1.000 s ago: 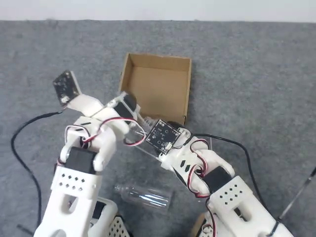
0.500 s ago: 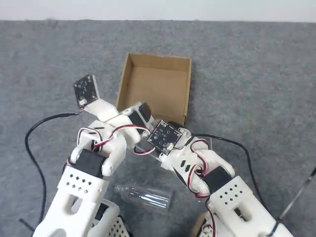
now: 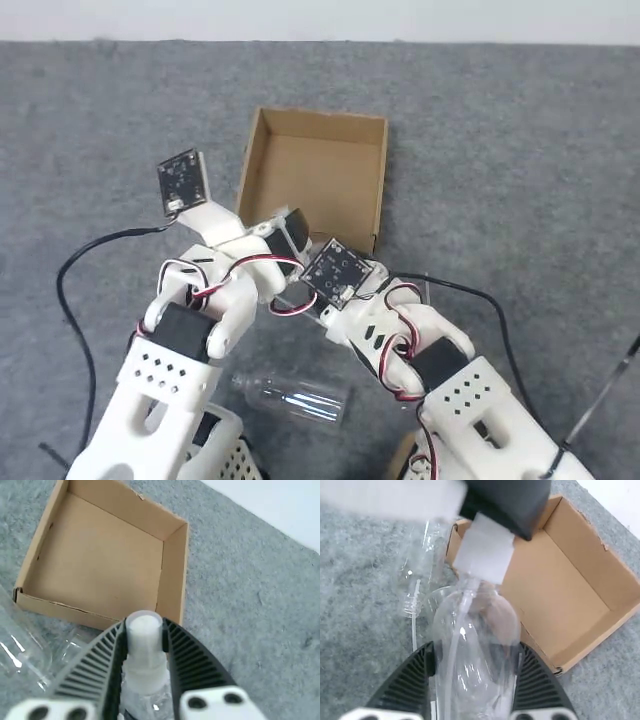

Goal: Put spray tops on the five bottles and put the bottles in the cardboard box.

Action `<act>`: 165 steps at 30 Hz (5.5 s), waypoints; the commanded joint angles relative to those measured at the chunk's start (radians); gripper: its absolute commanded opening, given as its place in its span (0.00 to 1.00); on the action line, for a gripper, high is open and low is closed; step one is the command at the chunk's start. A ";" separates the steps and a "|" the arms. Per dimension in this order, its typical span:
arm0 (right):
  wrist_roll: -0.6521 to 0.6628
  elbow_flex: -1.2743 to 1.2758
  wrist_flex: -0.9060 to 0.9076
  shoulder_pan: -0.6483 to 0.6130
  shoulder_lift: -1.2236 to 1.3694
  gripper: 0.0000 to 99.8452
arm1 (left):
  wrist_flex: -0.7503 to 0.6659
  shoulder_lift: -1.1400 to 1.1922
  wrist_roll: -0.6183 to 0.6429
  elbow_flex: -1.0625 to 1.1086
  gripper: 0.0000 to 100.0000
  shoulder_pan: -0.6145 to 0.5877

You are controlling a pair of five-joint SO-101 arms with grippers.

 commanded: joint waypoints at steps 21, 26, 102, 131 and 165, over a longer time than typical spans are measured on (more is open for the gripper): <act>-0.017 -0.014 -0.028 0.035 -0.042 0.01 | 0.120 -0.295 -0.034 0.015 0.30 0.003; -0.017 -0.014 -0.028 0.035 -0.042 0.01 | 0.052 -0.462 -0.035 0.122 0.30 0.003; -0.160 0.253 0.004 0.022 -0.786 0.01 | -0.411 -0.850 -0.232 0.633 0.30 -0.003; -0.077 0.270 0.002 0.028 -0.786 0.01 | -0.336 -0.852 -0.292 0.605 0.30 0.037; -0.074 0.269 0.004 0.030 -0.786 0.01 | -0.012 -0.847 -0.322 0.343 0.30 -0.129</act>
